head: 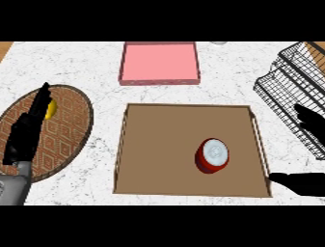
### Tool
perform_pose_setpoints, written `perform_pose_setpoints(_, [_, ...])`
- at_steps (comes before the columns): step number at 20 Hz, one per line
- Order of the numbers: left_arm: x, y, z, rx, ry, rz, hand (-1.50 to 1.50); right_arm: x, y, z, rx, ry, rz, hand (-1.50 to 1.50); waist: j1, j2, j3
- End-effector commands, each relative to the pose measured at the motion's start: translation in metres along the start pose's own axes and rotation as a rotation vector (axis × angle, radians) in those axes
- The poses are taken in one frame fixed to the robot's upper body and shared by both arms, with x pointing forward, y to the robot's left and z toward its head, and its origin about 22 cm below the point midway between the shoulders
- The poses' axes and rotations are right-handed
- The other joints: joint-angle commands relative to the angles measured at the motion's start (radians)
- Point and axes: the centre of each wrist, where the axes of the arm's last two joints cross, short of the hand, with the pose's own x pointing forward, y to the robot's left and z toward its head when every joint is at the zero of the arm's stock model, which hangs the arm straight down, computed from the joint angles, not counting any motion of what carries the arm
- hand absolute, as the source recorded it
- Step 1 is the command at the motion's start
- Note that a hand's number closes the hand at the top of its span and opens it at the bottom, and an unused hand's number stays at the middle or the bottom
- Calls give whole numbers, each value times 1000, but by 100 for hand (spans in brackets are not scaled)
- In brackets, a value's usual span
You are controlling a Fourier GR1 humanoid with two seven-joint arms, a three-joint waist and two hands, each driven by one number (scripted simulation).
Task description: Pick the can from the tray and place it in the tiered basket
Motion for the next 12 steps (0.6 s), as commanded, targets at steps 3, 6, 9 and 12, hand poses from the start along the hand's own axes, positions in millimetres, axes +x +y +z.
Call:
perform_pose_setpoints(3, [15,0,-6,-36,-19,-18,0,59,2,13,157,94,263,-150,25,4,1])
perform_pose_setpoints(6, [13,-22,-13,-10,-18,12,0,98,7,-6,158,127,275,-150,32,10,1])
perform_pose_setpoints(9, [6,-8,-14,-25,-28,-17,0,119,21,-21,159,188,284,-150,34,10,1])
perform_pose_setpoints(12, [8,5,-17,-33,-6,-2,0,117,43,-31,212,254,292,-150,28,9,2])
